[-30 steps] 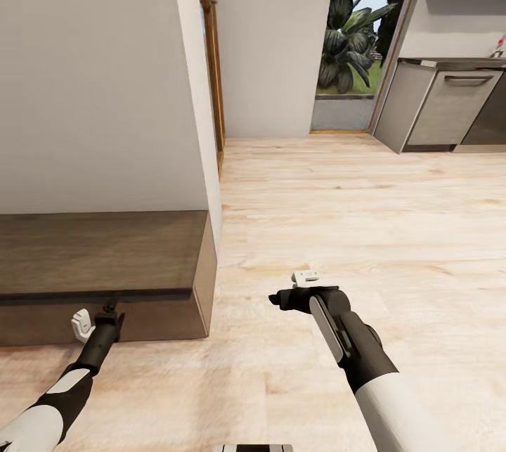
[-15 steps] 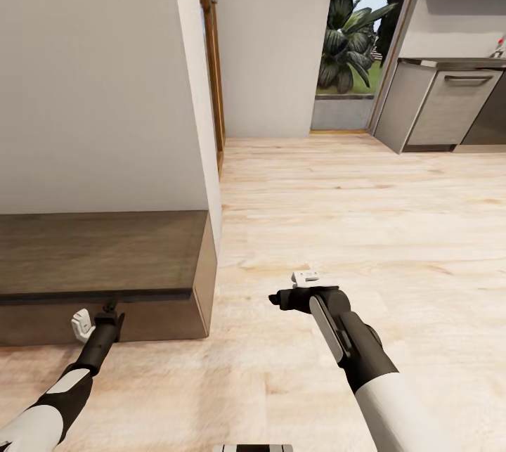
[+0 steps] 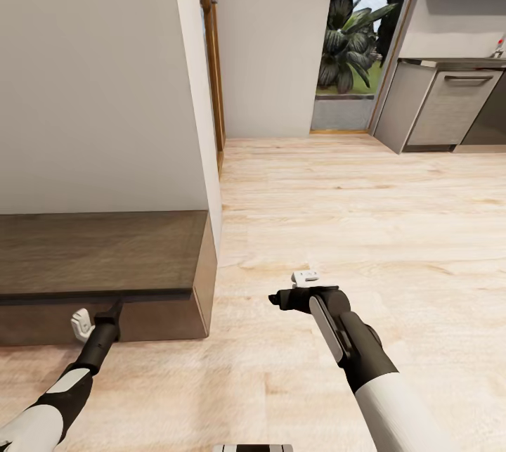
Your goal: Place each of the two pumpkins and all three candles from the living room inside a cabinet in the living room (use any cabinet), then make sure every cabinet is closed, and position the cauldron so it is next to a table in the living room.
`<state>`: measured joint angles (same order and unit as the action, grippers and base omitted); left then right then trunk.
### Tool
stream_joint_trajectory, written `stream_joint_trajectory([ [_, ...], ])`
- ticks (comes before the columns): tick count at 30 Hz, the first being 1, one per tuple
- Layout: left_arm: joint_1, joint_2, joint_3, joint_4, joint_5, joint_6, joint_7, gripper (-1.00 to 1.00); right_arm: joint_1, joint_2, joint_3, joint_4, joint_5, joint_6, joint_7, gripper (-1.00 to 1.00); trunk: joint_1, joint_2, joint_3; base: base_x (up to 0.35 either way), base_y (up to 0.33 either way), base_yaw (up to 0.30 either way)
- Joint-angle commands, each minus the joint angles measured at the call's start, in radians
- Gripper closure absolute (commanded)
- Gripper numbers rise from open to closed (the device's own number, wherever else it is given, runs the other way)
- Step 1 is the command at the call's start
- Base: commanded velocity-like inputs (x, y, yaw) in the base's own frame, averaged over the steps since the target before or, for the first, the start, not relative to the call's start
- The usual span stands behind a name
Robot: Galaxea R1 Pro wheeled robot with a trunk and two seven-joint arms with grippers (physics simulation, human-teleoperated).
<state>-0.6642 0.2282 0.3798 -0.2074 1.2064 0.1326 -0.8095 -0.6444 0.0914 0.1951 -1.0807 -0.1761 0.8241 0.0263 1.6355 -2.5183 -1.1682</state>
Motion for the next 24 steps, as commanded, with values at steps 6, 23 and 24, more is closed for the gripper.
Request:
stream_joint_trajectory([
  [6,0.000,0.000,-0.001,0.003,0.004,0.006,0.006,1.00,0.000,0.000,0.000,-0.001,0.000,0.004,0.002,-1.00,0.000,0.000,-0.001,0.000,0.000,0.000],
  [23,0.000,0.000,-0.001,0.003,0.004,0.006,0.006,1.00,0.000,0.000,0.000,-0.001,0.000,0.004,0.001,-1.00,0.000,0.000,-0.001,0.000,0.000,0.000],
  [24,0.000,0.000,-0.001,0.003,0.004,0.006,0.006,1.00,0.000,0.001,0.000,-0.001,0.000,0.004,0.002,-1.00,0.000,0.000,-0.001,0.000,0.000,0.000],
])
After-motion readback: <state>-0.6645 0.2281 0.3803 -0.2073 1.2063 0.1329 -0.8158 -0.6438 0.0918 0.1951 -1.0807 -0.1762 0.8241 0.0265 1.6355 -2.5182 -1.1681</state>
